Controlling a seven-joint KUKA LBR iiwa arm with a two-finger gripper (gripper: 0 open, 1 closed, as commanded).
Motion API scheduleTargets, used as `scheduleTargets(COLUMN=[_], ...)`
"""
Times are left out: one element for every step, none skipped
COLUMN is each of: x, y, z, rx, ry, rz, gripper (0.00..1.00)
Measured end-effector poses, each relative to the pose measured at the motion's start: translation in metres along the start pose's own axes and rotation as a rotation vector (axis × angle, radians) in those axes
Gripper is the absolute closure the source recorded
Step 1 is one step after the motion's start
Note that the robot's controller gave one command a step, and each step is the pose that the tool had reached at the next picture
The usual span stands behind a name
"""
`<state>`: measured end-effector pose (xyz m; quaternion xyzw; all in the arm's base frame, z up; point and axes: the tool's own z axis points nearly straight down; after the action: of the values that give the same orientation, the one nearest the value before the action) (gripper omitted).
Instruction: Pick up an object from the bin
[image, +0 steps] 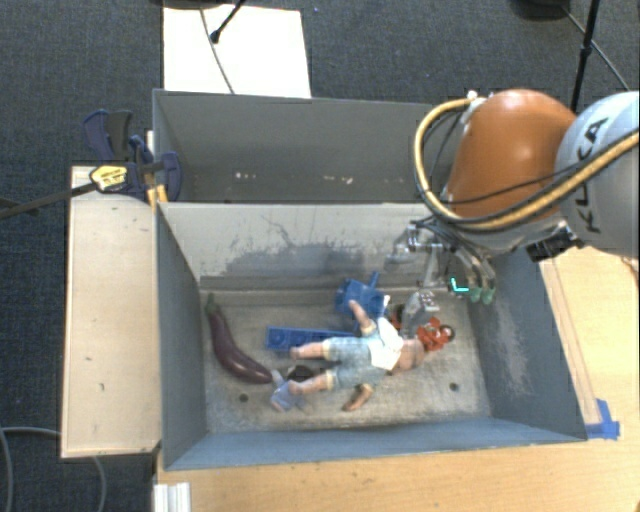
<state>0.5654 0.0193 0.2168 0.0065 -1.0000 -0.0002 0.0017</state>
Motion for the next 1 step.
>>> scheduleTargets(x=[-0.0015], y=[-0.0001], z=[-0.0034], rx=[0.000], ry=[-0.007], rz=[0.001], gripper=[0.00])
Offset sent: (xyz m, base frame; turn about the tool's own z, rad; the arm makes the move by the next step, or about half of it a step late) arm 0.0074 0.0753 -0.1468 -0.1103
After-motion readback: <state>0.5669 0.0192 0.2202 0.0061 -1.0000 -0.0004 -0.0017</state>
